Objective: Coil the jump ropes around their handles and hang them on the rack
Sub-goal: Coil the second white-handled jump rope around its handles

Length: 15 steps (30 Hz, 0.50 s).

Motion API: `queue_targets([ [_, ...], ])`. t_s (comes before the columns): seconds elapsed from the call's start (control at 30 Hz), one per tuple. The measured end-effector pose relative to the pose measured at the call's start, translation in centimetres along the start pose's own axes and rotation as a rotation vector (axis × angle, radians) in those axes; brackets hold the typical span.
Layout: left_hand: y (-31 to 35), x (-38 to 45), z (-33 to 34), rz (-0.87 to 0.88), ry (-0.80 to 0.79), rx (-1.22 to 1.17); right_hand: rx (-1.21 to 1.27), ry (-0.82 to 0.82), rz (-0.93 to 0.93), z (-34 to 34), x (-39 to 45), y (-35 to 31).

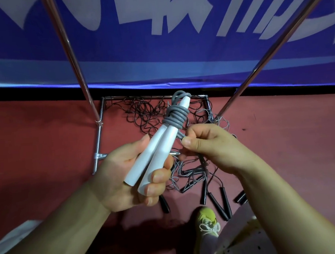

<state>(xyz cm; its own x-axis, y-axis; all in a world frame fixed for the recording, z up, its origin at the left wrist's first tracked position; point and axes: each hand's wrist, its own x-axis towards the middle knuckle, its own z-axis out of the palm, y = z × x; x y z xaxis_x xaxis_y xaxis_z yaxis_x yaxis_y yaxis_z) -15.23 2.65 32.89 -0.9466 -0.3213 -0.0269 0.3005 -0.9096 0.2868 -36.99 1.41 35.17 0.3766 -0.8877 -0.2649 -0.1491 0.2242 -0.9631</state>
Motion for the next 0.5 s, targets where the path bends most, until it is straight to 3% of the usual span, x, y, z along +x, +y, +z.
queue_targets([
  [0.13, 0.5, 0.0, 0.2, 0.007, 0.122, 0.051, 0.198, -0.010, 0.044, 0.6, -0.3, -0.4],
  [0.23, 0.5, 0.7, 1.5, 0.074, 0.437, 0.222, 0.371, -0.107, 0.027, 1.2, -0.5, -0.4],
  [0.3, 0.5, 1.1, 1.9, 0.116, 0.586, 0.326, 0.372, -0.047, 0.039, 1.4, -0.4, -0.4],
  [0.4, 0.6, 1.3, 1.8, 0.135, 0.705, 0.502, -0.133, 0.163, -0.080, 1.5, -0.5, -0.5],
  [0.5, 0.3, 1.6, 1.2, 0.226, 0.869, 0.723, -0.493, 0.218, -0.159, 1.9, -0.8, -0.5],
])
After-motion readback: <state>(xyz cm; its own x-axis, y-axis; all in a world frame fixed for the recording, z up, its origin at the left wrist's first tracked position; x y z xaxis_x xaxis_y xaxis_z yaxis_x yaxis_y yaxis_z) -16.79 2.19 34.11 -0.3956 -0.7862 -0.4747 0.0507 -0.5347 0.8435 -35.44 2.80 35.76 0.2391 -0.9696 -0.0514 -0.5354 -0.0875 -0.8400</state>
